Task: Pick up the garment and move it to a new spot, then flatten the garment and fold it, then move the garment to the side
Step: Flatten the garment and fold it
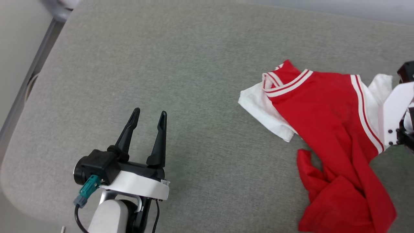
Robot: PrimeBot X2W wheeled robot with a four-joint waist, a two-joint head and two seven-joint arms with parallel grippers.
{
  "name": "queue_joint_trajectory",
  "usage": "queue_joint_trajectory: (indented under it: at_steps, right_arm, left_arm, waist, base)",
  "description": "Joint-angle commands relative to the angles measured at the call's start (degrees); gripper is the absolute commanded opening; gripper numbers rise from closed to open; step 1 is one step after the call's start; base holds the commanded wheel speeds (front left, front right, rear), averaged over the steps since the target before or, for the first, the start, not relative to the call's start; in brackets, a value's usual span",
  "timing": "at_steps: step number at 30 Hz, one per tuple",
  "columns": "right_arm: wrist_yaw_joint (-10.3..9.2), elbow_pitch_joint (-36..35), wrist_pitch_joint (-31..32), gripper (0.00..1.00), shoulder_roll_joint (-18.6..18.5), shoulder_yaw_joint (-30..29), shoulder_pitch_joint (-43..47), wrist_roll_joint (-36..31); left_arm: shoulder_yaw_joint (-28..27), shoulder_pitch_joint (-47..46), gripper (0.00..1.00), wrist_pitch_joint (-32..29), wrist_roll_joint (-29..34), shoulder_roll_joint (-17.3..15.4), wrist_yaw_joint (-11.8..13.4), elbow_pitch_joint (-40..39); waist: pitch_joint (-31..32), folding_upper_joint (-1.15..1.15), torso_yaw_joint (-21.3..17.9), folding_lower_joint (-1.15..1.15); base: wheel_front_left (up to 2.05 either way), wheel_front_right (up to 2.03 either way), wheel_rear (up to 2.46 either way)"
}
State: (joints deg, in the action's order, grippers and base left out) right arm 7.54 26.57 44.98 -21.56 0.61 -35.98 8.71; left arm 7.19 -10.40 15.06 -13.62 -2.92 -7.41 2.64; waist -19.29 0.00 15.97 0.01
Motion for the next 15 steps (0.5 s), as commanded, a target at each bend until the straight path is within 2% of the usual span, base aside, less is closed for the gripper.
queue_joint_trajectory:
  at_steps: [1,7,14,15]
  right_arm:
    - [-0.10,0.6,-0.7,0.00,-0.6,-0.2,1.9,-0.5]
    - [-0.09,-0.1,-4.3,0.00,-0.6,-5.6,5.4,-2.0]
    - [-0.08,0.4,-9.4,0.00,1.7,-14.9,11.0,-7.6]
    - [-0.08,0.4,-11.0,0.22,2.1,-15.7,11.4,-8.1]
  left_arm:
    - [-0.3,0.7,1.00,0.2,0.3,0.0,-0.1,-0.2]
    - [-0.9,1.2,1.00,0.2,0.9,-0.4,-0.1,-0.3]
    - [-1.0,1.7,1.00,0.2,1.0,-1.1,-0.1,0.1]
    - [-1.0,1.7,1.00,0.2,1.0,-1.3,-0.1,0.1]
  waist:
    - [1.9,0.00,-2.5,-0.01]
    - [3.6,0.00,-6.3,-0.01]
    - [4.8,0.00,-9.1,-0.01]
    - [4.9,0.00,-9.4,-0.01]
  base:
    - [0.00,0.00,0.00]
    - [0.00,0.00,0.00]
    - [0.00,0.00,0.00]
    - [0.00,0.00,0.00]
